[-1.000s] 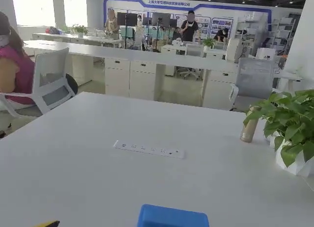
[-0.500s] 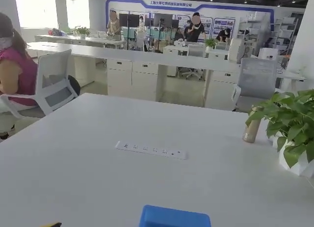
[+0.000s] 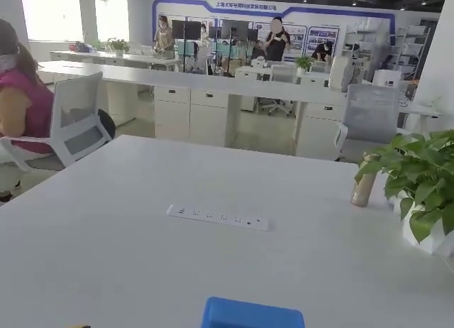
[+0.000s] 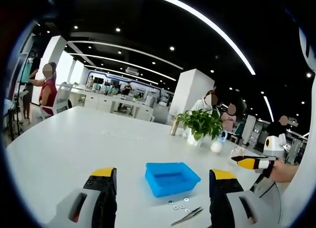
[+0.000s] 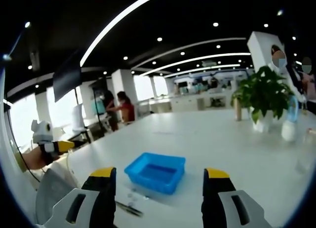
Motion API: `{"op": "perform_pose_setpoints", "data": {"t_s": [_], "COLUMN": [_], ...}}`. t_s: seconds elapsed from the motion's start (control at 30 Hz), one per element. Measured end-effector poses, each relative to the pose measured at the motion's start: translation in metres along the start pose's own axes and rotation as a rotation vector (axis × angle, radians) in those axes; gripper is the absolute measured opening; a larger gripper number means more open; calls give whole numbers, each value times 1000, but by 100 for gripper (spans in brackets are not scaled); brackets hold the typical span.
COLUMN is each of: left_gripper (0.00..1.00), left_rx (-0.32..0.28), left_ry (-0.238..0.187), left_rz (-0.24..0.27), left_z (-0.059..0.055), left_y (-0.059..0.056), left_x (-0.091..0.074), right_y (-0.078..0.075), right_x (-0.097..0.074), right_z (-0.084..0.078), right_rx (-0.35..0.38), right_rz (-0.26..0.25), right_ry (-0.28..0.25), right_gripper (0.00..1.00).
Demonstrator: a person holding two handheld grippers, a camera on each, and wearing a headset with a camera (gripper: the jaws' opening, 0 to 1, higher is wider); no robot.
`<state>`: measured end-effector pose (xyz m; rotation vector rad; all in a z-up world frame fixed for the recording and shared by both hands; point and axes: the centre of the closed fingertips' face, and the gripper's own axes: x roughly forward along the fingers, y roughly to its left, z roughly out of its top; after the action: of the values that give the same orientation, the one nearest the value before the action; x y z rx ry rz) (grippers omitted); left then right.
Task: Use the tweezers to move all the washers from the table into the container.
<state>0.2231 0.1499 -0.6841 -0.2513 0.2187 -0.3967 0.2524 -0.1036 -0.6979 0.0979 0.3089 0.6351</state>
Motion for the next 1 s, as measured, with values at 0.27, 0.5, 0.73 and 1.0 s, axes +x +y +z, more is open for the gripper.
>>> {"op": "perform_pose_setpoints", "data": {"t_s": [0.27,0.5,0.73,1.0], "left_gripper": [76,76,76,75], "left_rx": [-7,-17,-17,-17], "left_ry": [7,5,3,10], "left_rz": [0,9,10,1], "left_z": [-5,-6,-6,-10], "left_y": [0,3,3,1], "left_x": [-4,-9,-10,-8], "right_y": [4,5,5,4], "right_x": [1,2,3,1], "right_z": [-3,-8,-10,-10], "right_rx": [-20,-34,-48,-61], "right_rz": [7,11,12,7], "right_ry": [23,52,64,64], "right_gripper": [69,68,68,67]}}
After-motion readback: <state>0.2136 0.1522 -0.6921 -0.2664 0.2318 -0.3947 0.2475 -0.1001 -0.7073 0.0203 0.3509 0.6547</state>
